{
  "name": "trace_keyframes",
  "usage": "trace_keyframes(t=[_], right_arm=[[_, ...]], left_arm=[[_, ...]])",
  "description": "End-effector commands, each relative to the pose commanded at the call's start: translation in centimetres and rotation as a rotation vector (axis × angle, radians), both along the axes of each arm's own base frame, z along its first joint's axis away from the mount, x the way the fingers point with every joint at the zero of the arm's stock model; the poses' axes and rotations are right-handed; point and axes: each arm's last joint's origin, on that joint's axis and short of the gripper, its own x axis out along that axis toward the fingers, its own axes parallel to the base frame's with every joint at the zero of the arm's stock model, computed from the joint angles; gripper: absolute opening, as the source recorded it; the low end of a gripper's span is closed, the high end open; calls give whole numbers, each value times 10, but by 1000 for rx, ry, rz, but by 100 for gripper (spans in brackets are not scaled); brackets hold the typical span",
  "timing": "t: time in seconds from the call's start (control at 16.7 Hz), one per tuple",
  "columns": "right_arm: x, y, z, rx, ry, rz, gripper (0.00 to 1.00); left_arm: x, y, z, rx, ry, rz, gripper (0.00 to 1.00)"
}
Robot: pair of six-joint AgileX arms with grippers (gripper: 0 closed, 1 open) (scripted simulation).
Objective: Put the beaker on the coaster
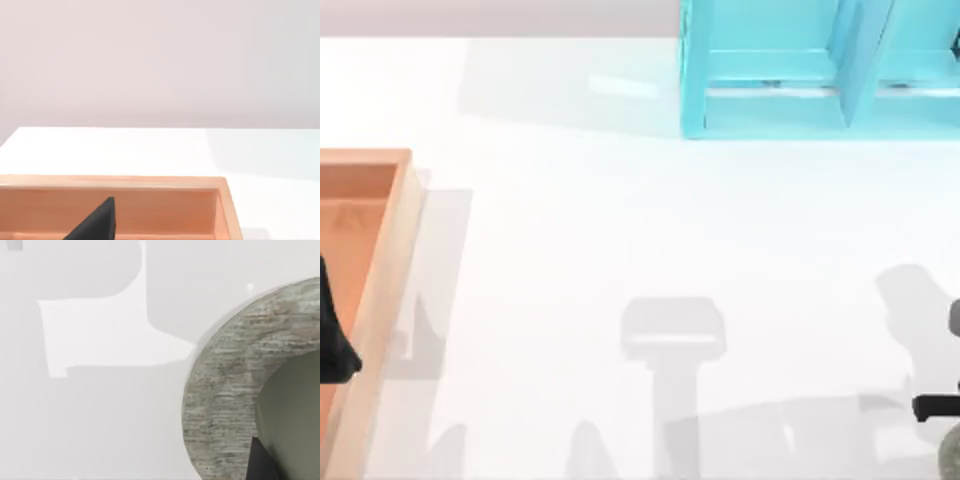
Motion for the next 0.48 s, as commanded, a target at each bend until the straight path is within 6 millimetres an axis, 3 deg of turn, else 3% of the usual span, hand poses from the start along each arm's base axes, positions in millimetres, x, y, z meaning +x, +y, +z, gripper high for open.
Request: trace_keyframes(t=[0.06,0.48], right_arm=[[0,0,0,0,0,0,0],[0,0,0,0,0,0,53]], left_arm=[[0,0,0,0,0,0,100],[0,0,0,0,0,0,100]])
